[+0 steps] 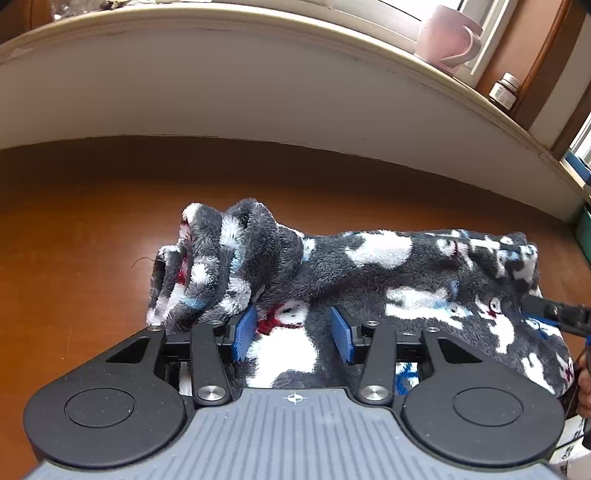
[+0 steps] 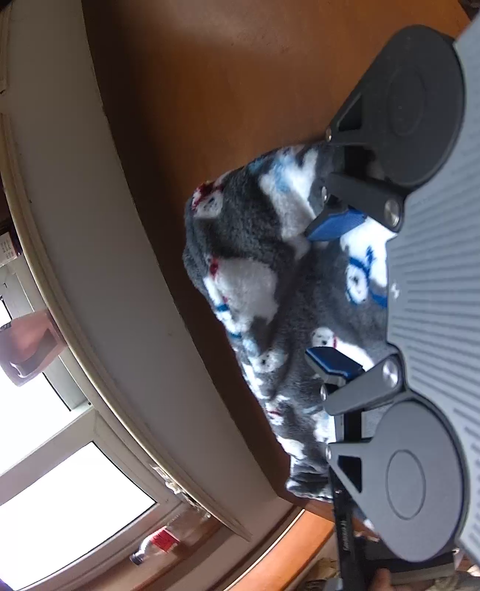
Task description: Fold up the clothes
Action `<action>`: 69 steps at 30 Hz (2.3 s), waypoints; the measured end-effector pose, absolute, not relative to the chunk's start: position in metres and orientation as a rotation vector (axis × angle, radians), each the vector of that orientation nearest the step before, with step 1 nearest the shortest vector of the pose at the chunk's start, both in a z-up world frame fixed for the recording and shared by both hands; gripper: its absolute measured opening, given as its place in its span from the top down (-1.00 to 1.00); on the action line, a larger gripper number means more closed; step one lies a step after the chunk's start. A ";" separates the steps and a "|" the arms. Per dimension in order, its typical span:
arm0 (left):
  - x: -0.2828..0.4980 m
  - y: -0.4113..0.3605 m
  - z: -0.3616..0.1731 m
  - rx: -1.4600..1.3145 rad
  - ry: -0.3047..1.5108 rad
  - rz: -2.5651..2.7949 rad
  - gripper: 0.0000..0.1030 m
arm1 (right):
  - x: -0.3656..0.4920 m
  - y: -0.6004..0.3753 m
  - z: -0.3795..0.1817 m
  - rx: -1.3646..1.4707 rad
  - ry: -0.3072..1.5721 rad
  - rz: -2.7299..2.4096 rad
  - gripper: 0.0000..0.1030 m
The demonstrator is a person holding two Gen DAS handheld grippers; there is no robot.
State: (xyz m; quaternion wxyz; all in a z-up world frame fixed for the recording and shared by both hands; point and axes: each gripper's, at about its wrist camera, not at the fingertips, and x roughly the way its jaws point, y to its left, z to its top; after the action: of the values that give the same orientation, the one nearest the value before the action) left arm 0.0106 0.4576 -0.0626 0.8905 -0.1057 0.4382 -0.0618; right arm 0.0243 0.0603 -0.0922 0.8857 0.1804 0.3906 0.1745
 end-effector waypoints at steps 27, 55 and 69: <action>-0.049 0.426 -0.049 -0.136 0.877 -0.004 -0.60 | -0.044 0.083 -0.064 0.098 0.865 0.311 -0.36; -0.064 0.429 0.005 -0.126 0.907 0.169 -1.00 | -0.047 0.132 -0.017 0.030 0.954 0.256 -0.41; -0.063 0.427 0.005 -0.140 0.955 0.189 -1.00 | -0.042 0.144 -0.023 -0.002 0.974 0.282 -0.41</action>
State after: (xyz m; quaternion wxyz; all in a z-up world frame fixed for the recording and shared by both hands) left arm -0.0626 0.4273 0.0052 0.8814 -0.0670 0.4586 0.0909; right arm -0.0422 0.1444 -0.0231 0.8743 -0.0009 0.4662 0.1352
